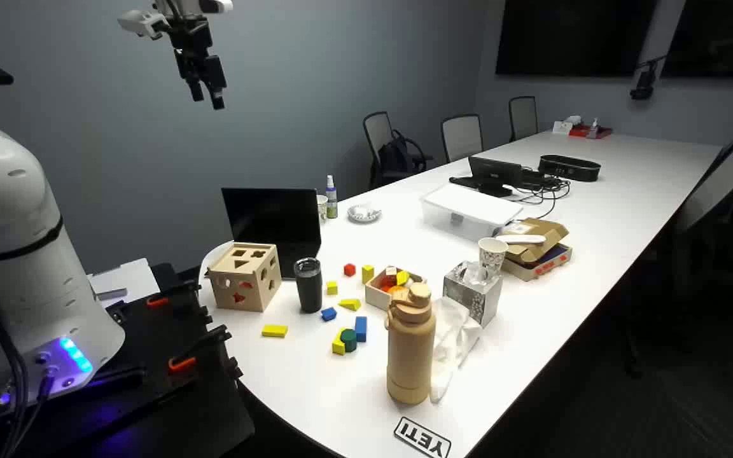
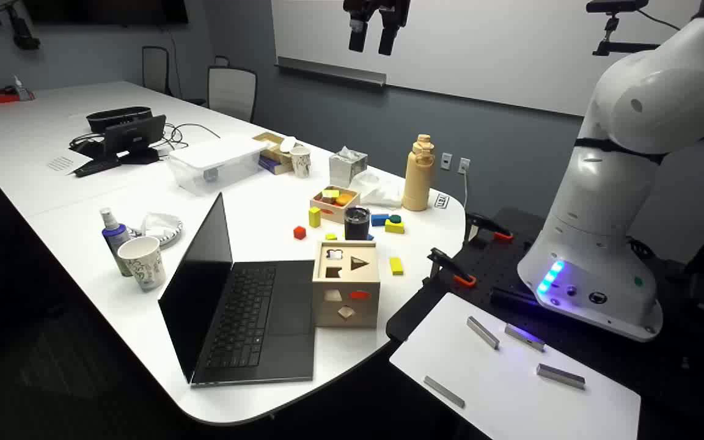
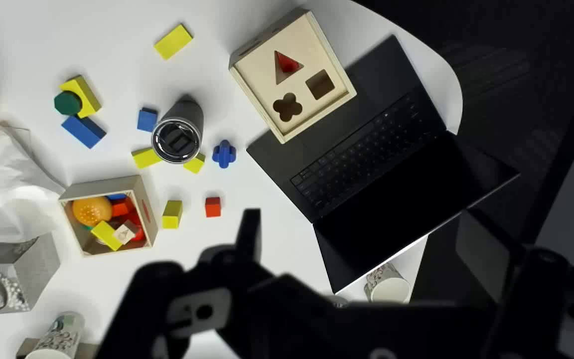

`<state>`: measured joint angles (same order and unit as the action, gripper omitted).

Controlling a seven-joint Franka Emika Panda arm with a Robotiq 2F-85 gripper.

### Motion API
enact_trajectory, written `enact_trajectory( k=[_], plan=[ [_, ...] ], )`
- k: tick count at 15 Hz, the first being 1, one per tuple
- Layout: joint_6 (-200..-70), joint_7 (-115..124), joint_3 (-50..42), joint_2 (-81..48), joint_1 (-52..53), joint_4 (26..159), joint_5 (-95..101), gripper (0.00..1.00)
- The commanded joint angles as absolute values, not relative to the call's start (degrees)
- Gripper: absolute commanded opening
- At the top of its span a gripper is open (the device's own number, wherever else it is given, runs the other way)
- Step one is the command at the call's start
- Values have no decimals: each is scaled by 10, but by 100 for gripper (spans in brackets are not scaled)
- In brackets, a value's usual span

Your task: Press on the keyboard

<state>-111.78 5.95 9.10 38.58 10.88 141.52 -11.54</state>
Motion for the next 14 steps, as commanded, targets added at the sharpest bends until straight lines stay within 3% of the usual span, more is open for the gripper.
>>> enact_trajectory(
  k=[1,5,14],
  plan=[
    [-1116,58,93,386,106,1413,-117,100],
    [-1205,-14,81,296,107,1415,-105,100],
    [-1492,-198,86,-54,135,1356,-153,100]
  ],
)
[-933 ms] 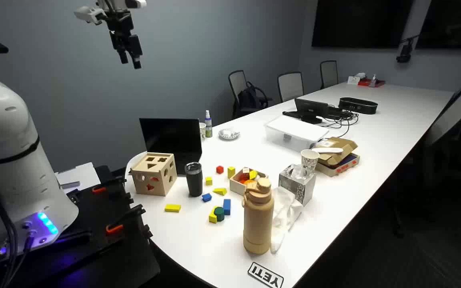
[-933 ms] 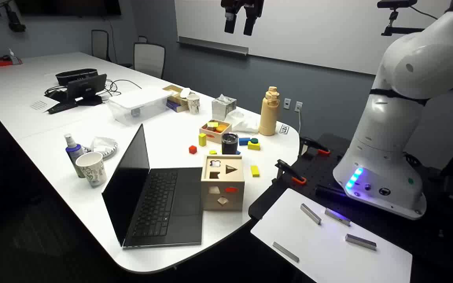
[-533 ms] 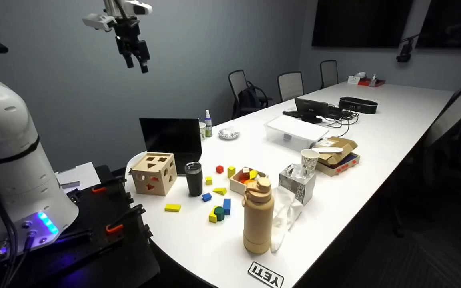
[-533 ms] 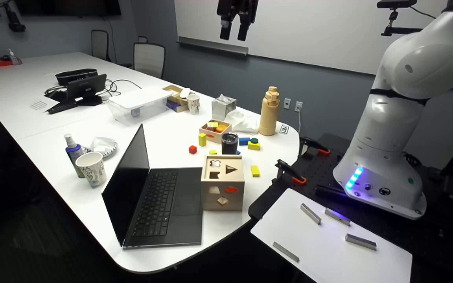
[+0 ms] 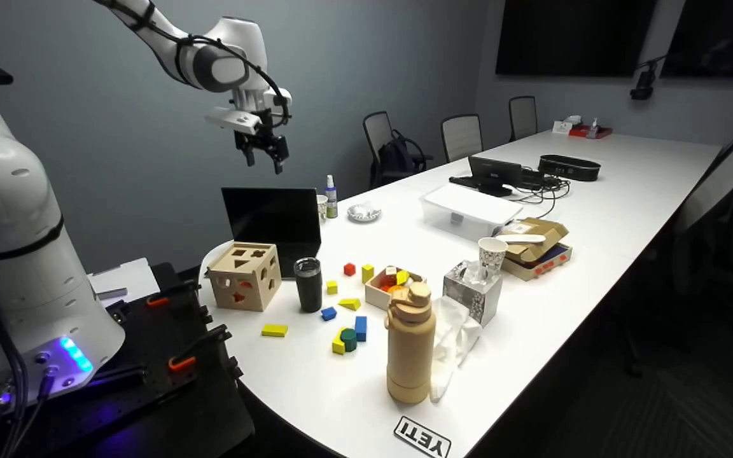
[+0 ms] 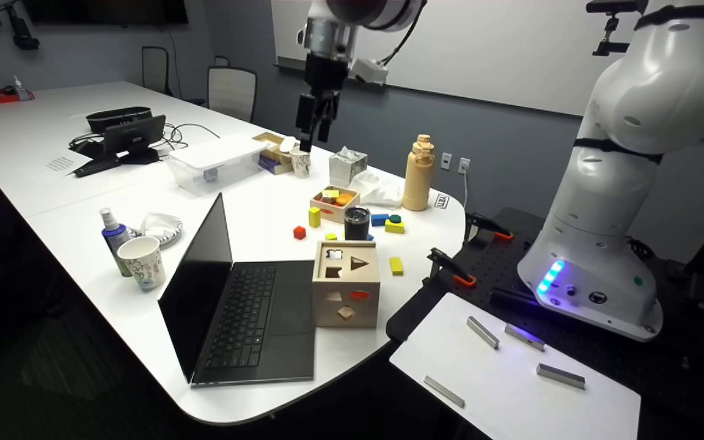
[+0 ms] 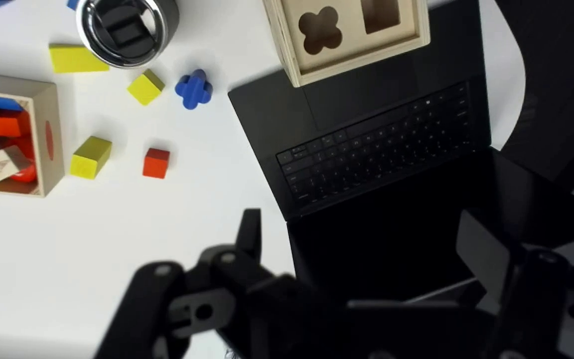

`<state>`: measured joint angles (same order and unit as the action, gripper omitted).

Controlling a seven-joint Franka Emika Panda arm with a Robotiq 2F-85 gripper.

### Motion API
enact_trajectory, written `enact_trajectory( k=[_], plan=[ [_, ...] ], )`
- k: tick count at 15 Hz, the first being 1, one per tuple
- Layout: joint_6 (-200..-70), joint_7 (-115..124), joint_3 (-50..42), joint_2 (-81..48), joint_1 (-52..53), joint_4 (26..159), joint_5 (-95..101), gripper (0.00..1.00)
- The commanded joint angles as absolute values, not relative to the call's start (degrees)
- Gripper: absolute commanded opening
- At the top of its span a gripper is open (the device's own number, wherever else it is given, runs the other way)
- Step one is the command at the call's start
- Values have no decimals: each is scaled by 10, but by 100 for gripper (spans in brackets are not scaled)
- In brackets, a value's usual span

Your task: Press on the keyboard

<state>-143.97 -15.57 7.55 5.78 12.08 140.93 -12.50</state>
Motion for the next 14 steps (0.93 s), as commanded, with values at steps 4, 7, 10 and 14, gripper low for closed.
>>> enact_trajectory(
  k=[4,7,10,14],
  plan=[
    [-1560,-199,134,-185,118,1293,-137,75],
    [-1581,-182,151,-259,113,1248,-103,59],
    [-1591,-187,167,-322,104,1211,-87,35],
    [-1594,-191,192,-395,91,1163,-70,5]
  ],
)
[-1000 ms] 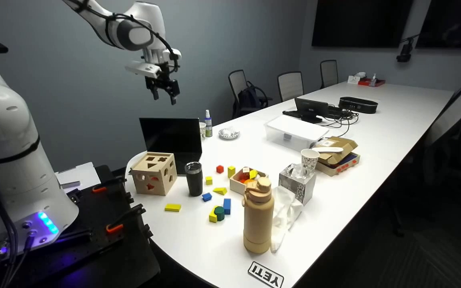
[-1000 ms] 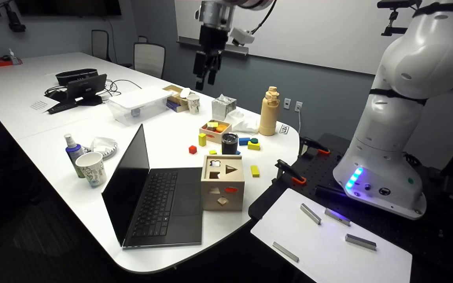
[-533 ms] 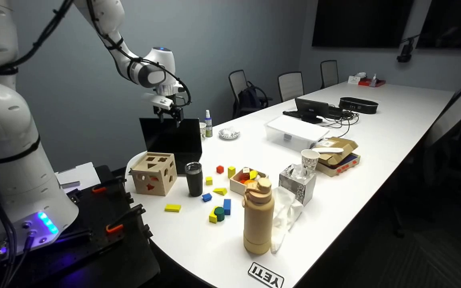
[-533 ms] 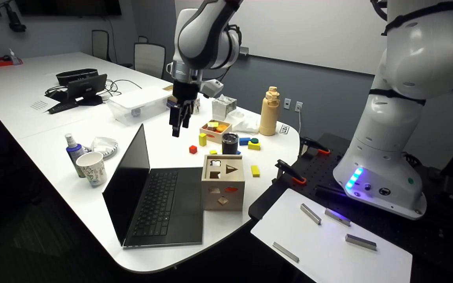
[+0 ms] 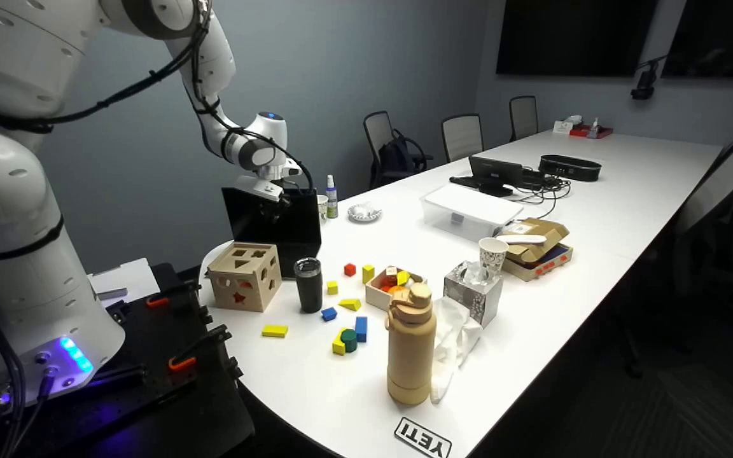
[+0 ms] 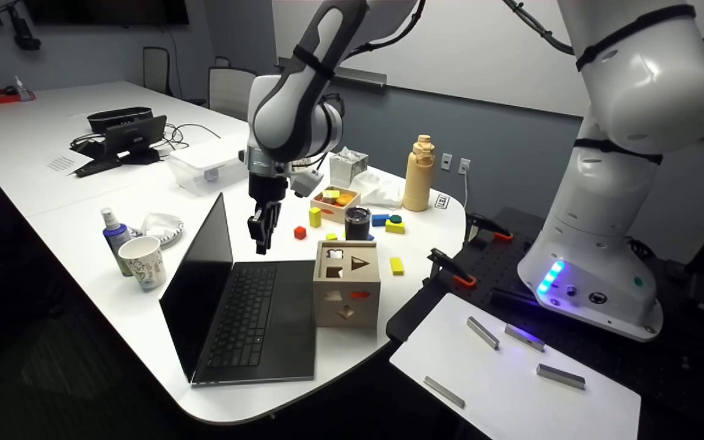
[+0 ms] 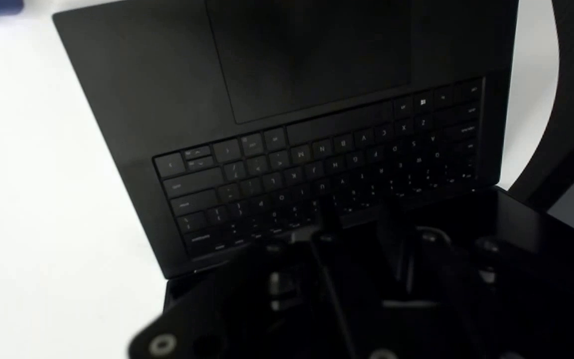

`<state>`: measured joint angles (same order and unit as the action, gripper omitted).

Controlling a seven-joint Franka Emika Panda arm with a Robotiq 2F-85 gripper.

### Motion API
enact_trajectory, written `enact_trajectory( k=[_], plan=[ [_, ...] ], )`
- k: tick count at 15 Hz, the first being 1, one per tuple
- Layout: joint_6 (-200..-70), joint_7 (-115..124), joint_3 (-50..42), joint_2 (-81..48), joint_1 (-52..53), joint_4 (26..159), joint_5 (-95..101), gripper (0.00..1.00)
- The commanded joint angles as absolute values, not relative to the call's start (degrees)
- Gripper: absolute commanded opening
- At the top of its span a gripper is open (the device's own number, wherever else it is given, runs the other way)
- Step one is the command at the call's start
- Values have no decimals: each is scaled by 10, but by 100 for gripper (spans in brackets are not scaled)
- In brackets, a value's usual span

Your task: Press on the keyboard

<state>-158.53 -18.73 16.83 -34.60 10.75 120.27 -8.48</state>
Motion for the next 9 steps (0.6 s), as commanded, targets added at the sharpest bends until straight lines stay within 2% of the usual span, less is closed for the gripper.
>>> enact_trajectory(
  k=[1,9],
  plan=[
    [-1593,-194,202,-410,85,1153,-69,0],
    [-1571,-186,209,-499,94,1091,-27,0]
  ],
)
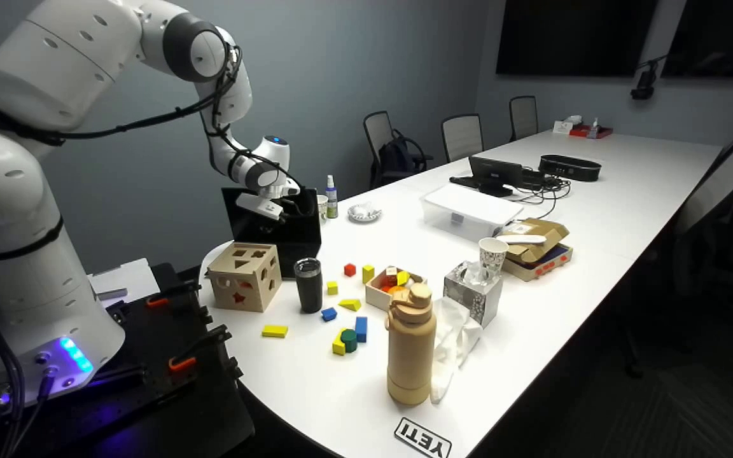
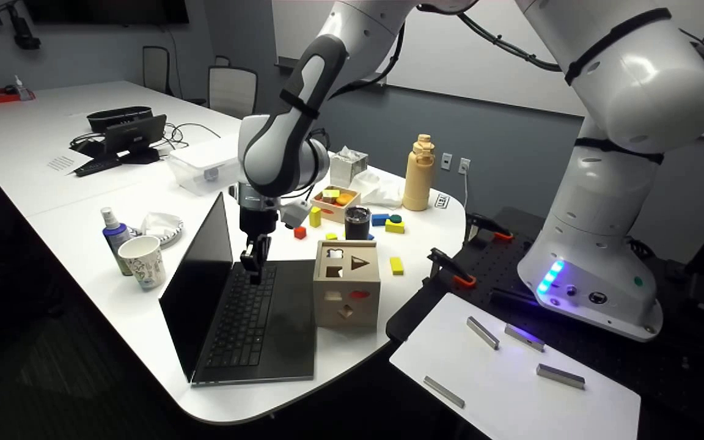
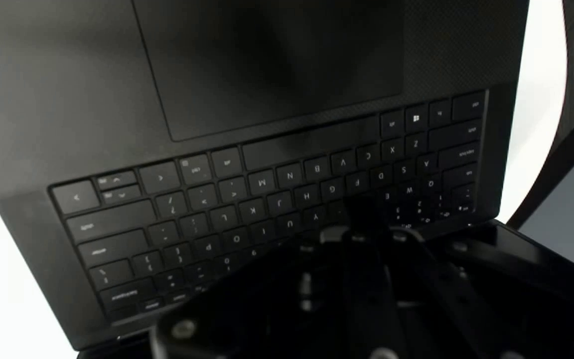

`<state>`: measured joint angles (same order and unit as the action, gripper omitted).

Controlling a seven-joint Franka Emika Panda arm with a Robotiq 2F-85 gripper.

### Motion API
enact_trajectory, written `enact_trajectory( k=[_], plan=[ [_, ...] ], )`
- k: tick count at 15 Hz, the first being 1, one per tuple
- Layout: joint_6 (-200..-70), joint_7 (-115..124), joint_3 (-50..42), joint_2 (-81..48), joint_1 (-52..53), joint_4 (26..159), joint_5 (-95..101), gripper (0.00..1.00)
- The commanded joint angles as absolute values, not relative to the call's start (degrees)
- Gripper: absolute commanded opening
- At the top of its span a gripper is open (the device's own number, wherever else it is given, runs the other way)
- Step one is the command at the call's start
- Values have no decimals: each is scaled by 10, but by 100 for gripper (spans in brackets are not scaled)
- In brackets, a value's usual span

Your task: Press on the keyboard

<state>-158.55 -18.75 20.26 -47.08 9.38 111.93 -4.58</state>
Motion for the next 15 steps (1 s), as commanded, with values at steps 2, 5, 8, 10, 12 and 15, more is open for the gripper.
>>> enact_trajectory(
  k=[2,5,8,10,12,15],
  plan=[
    [-1567,-186,211,-516,96,1081,-16,0],
    [-1561,-186,212,-536,98,1064,-4,0],
    [-1552,-184,212,-551,102,1049,8,0],
    [-1541,-182,208,-558,105,1039,12,0],
    [-1525,-179,204,-563,108,1031,14,0],
    [-1505,-182,203,-570,109,1018,19,0]
  ],
)
